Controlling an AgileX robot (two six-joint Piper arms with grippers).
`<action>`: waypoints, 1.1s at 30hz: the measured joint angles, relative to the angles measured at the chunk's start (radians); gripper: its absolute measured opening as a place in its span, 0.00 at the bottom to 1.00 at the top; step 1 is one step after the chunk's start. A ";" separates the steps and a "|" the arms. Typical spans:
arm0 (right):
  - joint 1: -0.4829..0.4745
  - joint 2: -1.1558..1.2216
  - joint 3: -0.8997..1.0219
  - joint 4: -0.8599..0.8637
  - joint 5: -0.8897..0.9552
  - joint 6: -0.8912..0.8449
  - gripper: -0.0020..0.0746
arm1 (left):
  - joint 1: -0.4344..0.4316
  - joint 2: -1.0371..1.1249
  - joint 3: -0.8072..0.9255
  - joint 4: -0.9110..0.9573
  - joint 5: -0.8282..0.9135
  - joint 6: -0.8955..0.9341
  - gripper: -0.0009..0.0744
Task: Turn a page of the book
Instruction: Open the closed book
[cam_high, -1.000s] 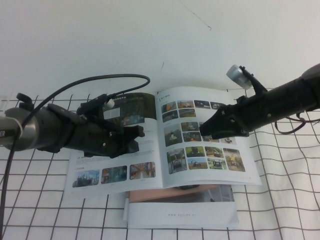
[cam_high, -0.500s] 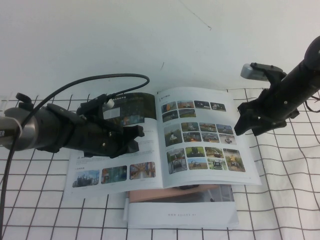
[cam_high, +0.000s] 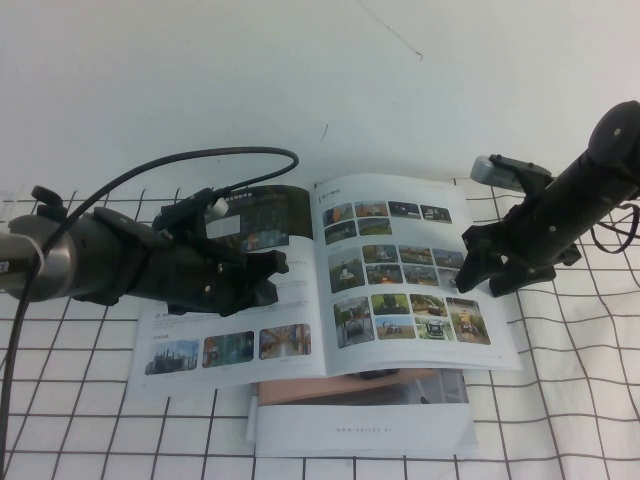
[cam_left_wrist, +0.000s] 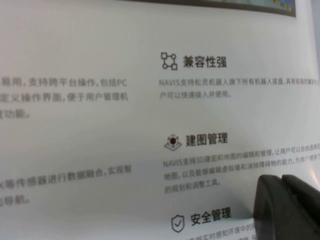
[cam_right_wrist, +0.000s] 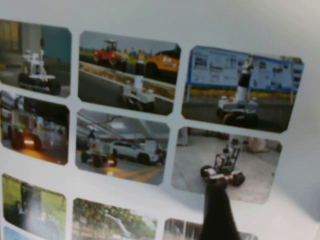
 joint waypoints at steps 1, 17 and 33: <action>0.000 0.000 0.000 0.000 -0.001 0.000 0.59 | 0.000 0.001 0.000 0.000 0.000 0.000 0.01; -0.008 0.039 -0.009 0.164 0.030 -0.107 0.59 | 0.002 0.001 0.000 -0.004 0.004 -0.001 0.01; -0.004 0.017 -0.001 0.555 0.094 -0.346 0.59 | 0.004 0.001 0.000 -0.006 0.012 -0.002 0.01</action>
